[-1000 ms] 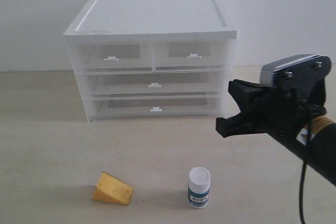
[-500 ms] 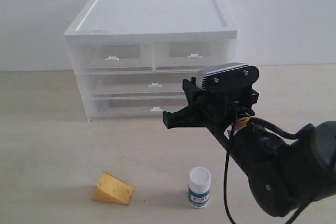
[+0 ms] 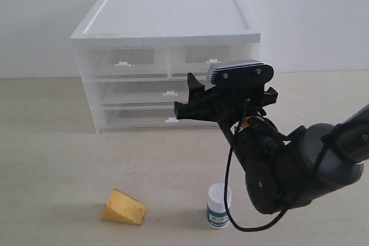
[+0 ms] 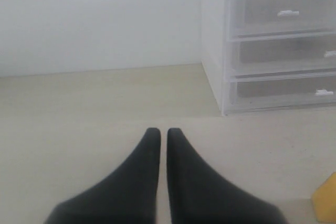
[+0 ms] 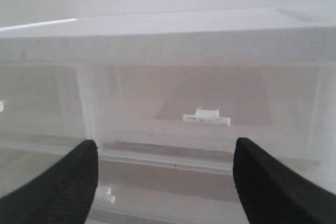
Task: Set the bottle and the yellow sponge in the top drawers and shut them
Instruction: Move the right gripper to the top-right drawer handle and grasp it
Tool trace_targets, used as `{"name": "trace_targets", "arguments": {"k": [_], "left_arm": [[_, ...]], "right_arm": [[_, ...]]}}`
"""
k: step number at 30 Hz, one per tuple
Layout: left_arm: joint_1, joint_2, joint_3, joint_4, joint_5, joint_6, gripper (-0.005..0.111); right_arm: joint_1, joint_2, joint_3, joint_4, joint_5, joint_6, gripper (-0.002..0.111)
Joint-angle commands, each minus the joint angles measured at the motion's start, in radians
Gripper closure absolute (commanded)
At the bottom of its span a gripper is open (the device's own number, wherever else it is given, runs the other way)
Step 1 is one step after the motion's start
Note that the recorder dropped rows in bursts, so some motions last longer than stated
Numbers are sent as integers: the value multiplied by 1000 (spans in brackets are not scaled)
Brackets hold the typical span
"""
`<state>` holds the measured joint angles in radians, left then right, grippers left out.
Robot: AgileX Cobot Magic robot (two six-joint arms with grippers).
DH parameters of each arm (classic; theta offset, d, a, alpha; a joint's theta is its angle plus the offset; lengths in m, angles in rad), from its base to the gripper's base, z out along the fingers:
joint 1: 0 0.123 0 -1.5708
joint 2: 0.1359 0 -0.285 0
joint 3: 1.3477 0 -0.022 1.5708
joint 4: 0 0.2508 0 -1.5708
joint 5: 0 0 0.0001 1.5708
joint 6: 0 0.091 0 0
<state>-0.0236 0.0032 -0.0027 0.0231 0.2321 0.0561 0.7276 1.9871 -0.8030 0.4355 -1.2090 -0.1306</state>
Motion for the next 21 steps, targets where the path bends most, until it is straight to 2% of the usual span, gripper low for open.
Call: {"name": "trace_targets", "arguments": {"k": [1, 21], "left_arm": [[2, -3, 3, -1, -7, -3, 103], [2, -3, 3, -1, -7, -3, 103]], "right_arm": [[0, 32, -36, 20, -12, -27, 42], [0, 82, -177, 138, -3, -193, 42]]}}
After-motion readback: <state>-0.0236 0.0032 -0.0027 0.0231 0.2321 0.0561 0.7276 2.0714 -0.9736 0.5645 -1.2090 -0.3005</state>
